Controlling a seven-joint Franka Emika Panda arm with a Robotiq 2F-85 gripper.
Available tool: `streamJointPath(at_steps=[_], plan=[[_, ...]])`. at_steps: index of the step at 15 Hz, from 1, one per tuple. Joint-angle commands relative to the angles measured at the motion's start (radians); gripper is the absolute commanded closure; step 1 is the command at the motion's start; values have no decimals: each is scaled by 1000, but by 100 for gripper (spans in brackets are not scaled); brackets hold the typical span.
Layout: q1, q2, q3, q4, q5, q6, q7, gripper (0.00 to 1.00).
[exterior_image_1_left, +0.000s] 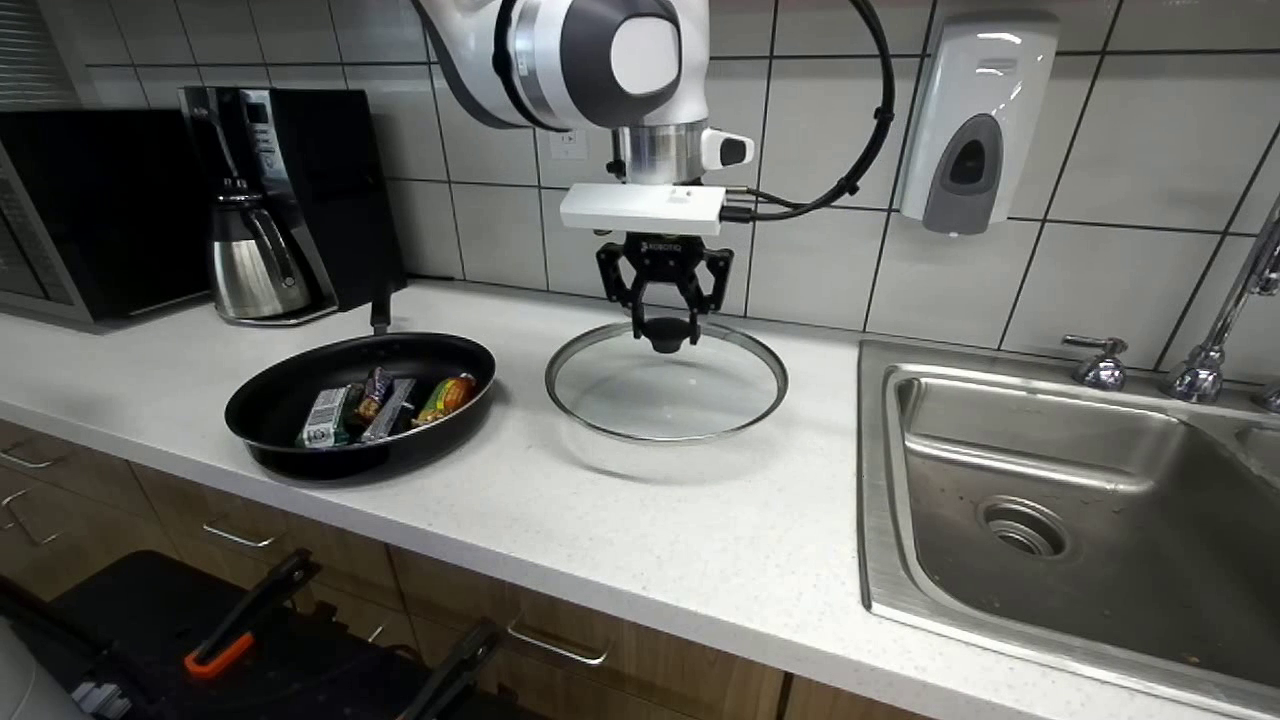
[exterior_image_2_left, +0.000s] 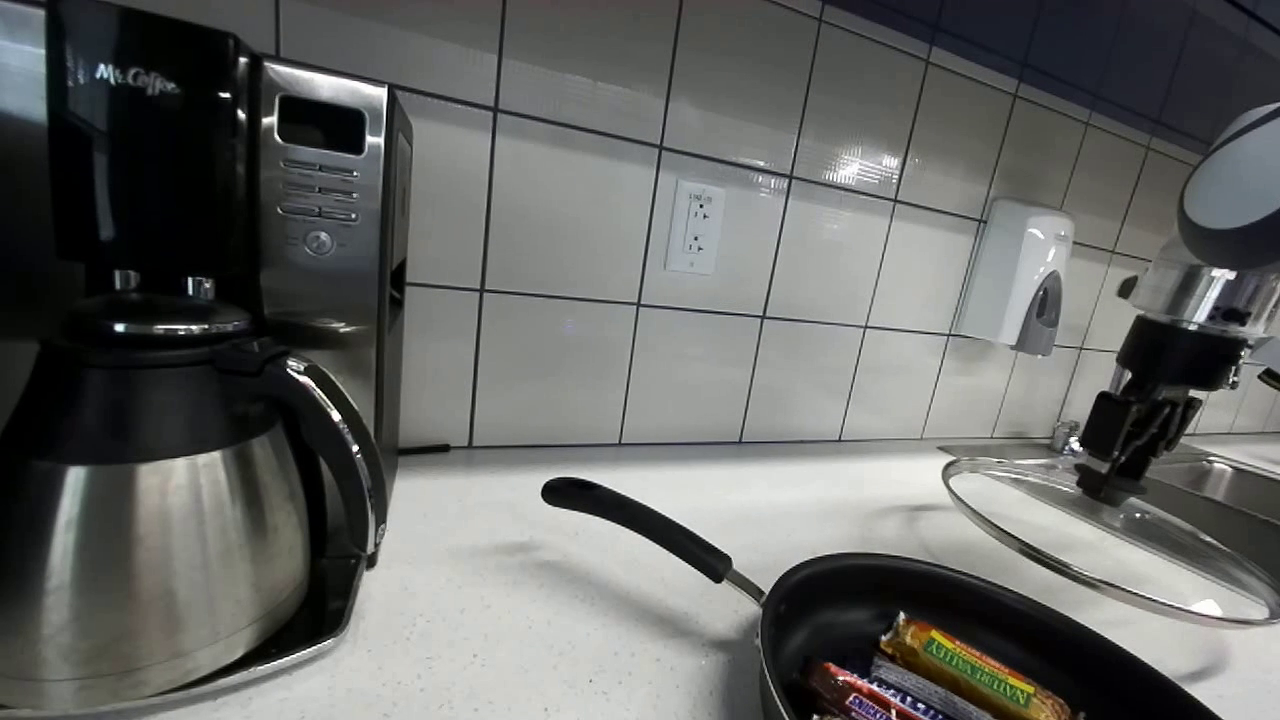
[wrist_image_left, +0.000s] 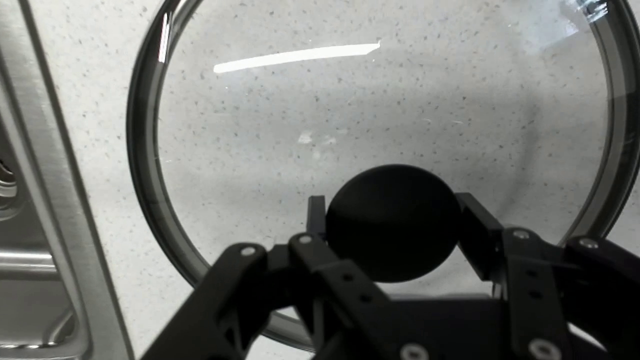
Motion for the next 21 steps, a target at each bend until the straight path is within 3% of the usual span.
streamJointPath(at_steps=[1,11,21], plan=[[22,-80,19,-11,-21,-67,-57,61],[138,-85,74,6,-167,-173,-9,61],[222,-111,146,-11,-181,-170,4,61]])
